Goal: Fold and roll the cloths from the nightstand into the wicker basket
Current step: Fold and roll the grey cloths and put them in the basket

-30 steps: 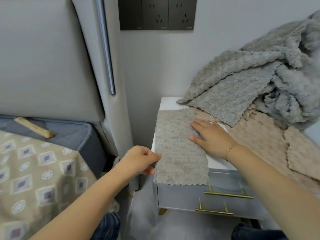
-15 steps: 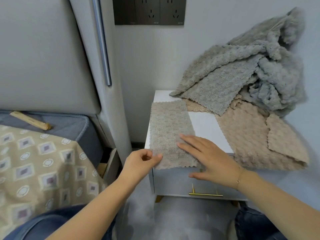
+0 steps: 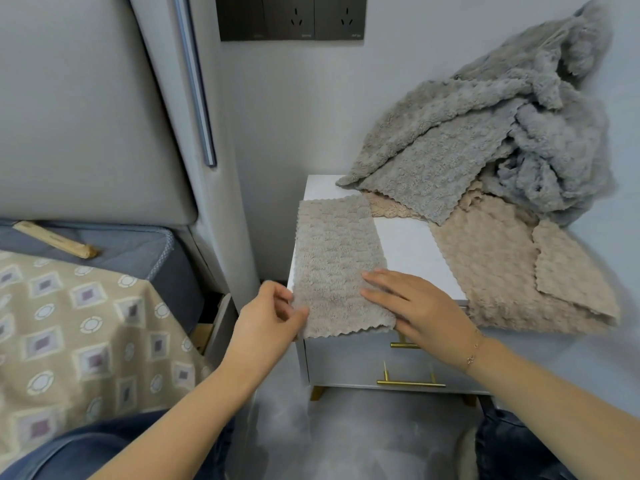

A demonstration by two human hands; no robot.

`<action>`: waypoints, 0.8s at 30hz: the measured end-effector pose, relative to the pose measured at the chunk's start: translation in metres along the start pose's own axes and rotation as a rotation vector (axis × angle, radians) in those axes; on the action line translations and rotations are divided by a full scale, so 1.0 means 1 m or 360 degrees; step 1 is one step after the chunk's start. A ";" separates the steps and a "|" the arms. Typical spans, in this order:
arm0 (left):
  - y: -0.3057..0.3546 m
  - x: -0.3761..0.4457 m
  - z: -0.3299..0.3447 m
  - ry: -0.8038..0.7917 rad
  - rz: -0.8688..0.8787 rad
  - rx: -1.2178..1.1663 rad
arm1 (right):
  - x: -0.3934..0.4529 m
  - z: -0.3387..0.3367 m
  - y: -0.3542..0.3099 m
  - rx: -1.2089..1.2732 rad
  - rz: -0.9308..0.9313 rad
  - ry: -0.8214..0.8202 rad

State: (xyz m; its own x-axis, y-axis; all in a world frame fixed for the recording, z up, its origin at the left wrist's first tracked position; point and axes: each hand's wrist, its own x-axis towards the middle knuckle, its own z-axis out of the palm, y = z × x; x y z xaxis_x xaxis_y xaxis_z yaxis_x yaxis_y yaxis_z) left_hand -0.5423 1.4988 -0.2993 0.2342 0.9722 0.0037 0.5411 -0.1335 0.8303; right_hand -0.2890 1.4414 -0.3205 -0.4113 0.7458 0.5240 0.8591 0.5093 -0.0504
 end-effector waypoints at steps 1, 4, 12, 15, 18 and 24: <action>-0.001 -0.002 -0.004 0.0120 0.0266 0.0275 | 0.001 0.000 0.000 0.0010 -0.0011 0.0012; -0.001 -0.002 -0.015 -0.0020 0.1024 0.0415 | 0.003 -0.004 -0.001 0.0032 -0.0001 0.0010; -0.033 0.025 -0.005 -0.0339 0.1456 0.1027 | 0.011 -0.008 -0.005 0.0391 0.0231 0.0097; -0.035 0.031 0.000 -0.0211 0.1529 0.0901 | 0.011 -0.009 -0.002 0.0624 0.0390 0.0095; -0.034 0.034 0.005 -0.0051 0.1528 0.0598 | 0.010 -0.011 0.001 0.0793 0.0524 0.0104; -0.022 0.031 0.008 0.0062 0.1107 0.0099 | 0.012 -0.011 0.001 0.0876 0.0753 0.0085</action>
State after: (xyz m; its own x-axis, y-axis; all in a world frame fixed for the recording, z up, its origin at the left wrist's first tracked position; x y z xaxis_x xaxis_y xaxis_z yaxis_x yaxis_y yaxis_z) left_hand -0.5406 1.5308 -0.3216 0.5144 0.6630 0.5439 0.3217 -0.7371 0.5943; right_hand -0.2896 1.4462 -0.3052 -0.0061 0.9249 0.3802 0.6578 0.2901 -0.6951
